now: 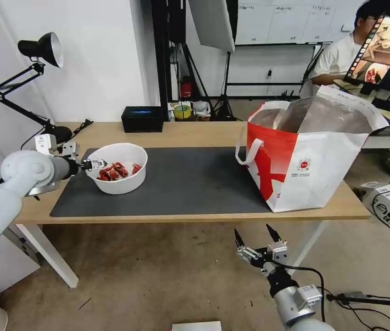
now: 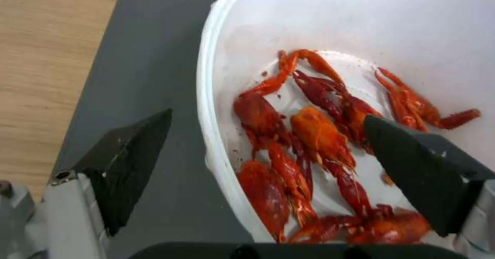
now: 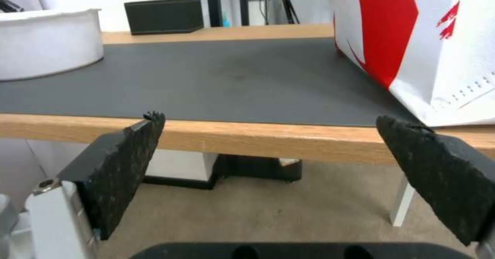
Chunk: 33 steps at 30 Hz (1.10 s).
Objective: Pick up the trash from the table and place it into the takeout bag.
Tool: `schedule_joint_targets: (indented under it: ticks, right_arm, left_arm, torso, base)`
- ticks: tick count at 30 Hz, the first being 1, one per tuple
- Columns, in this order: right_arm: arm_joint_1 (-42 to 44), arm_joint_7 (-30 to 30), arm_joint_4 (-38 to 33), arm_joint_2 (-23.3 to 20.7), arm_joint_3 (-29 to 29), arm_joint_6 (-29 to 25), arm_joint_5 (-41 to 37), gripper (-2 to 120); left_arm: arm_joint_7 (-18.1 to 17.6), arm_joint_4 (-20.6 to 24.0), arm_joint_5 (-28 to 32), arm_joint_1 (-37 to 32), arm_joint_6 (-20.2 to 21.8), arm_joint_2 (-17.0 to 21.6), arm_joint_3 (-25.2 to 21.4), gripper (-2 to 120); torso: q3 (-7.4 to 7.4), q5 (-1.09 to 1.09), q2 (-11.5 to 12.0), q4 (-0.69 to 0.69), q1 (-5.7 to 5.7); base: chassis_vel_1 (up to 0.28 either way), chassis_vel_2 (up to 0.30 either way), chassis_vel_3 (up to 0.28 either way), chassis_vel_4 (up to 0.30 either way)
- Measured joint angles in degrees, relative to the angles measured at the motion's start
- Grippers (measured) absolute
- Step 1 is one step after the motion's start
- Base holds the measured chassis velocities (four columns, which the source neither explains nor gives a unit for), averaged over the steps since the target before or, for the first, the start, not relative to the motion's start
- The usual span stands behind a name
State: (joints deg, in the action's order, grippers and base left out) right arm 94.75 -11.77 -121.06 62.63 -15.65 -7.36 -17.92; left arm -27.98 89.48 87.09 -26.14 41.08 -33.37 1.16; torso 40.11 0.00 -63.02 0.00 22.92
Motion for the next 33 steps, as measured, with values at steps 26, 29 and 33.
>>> schedule_joint_targets:
  ticks: [26, 29, 33]
  right_arm:
    - [0.0, 0.0, 0.0, 0.0, 0.0, 0.0, 0.0, 100]
    - [0.0, 0.0, 0.0, 0.0, 0.0, 0.0, 0.0, 100]
    - [0.0, 0.0, 0.0, 0.0, 0.0, 0.0, 0.0, 100]
  left_arm:
    - [-1.4, -1.6, -0.6, 1.9, -1.2, -0.6, 5.1, 15]
    - [-0.9, -1.8, -1.1, 2.2, -1.3, -0.6, 5.9, 7]
    - [-0.6, -2.1, -1.3, 2.7, -1.3, -0.6, 6.7, 0]
  torso:
    - [-0.01, 0.01, 0.0, 0.01, 0.0]
    - [-0.01, 0.01, 0.0, 0.01, 0.0]
    - [-0.02, 0.02, 0.0, 0.0, -0.02]
  base:
    - [0.0, 0.0, 0.0, 0.0]
    - [0.0, 0.0, 0.0, 0.0]
    - [0.0, 0.0, 0.0, 0.0]
